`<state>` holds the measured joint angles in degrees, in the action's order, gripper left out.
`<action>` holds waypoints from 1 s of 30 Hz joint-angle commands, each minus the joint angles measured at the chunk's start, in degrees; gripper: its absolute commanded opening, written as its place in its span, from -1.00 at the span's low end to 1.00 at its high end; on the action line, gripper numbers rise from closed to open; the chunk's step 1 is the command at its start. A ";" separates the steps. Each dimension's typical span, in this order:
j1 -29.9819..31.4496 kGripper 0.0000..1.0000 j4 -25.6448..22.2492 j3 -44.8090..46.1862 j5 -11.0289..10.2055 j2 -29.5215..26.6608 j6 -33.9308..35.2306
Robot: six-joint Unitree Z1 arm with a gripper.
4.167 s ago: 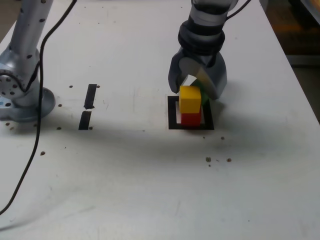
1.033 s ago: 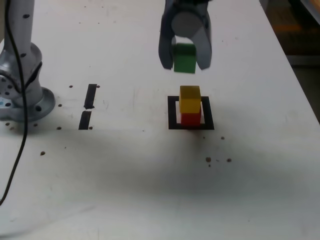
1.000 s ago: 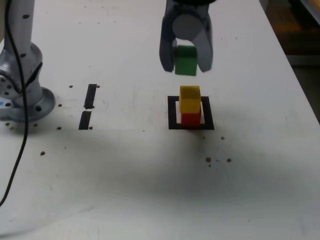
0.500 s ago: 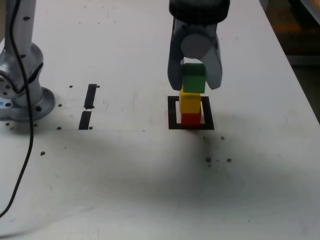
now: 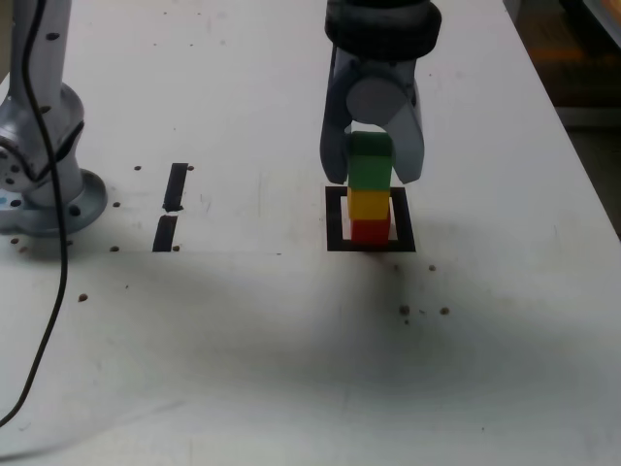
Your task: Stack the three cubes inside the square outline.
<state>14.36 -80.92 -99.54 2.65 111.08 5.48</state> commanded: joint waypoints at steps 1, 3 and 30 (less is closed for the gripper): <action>0.14 -0.26 0.19 0.18 0.06 0.21 0.05; 0.13 -0.18 0.35 0.35 0.04 0.29 0.05; -0.77 0.28 1.72 1.72 -1.65 -1.11 -0.80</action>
<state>13.22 -79.08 -97.84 1.07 110.96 4.52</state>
